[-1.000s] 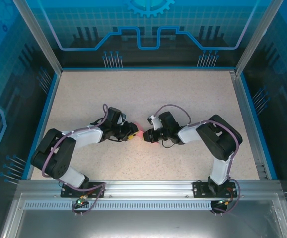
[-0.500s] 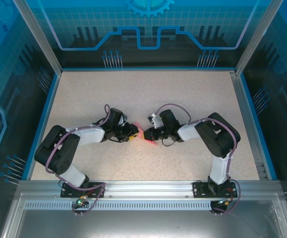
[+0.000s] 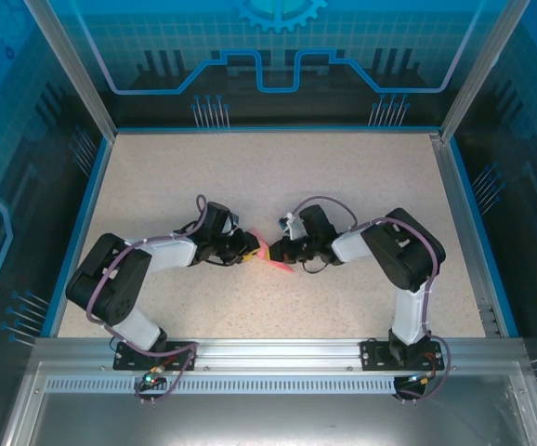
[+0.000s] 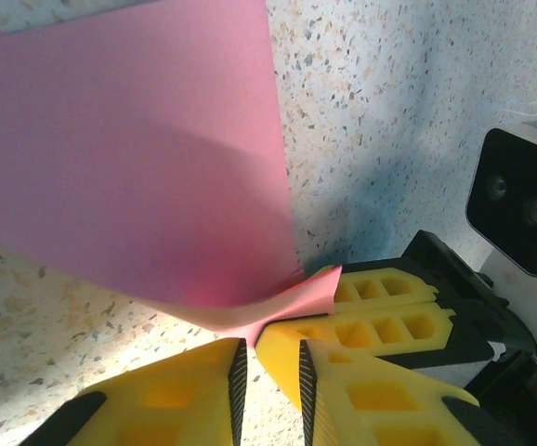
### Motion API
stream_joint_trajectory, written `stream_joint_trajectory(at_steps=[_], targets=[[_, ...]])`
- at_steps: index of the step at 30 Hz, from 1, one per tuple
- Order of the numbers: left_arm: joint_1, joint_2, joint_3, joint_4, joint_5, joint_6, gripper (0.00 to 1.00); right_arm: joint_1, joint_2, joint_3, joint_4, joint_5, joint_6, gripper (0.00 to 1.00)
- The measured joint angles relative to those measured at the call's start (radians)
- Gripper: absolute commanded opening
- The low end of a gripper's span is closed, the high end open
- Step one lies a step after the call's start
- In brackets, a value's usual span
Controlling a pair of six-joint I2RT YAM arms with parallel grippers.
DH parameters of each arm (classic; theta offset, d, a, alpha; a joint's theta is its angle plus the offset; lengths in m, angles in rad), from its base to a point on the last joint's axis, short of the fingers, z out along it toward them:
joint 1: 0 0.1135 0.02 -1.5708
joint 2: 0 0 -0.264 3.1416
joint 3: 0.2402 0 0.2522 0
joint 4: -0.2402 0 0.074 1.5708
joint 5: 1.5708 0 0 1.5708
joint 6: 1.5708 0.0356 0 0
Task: Fold a paper plane with a square sheet of paper (pick it up from the middle)
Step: Fold the wing for the fifth time at the center of the table.
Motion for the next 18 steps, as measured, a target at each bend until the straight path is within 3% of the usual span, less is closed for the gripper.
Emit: stream_joint_trajectory(at_steps=[18], targets=[[-0.006,0.051,0.002,0.044,0.0,0.007,0.18,-0.029,0.02,0.007,0.007,-0.048,0.119,0.0]])
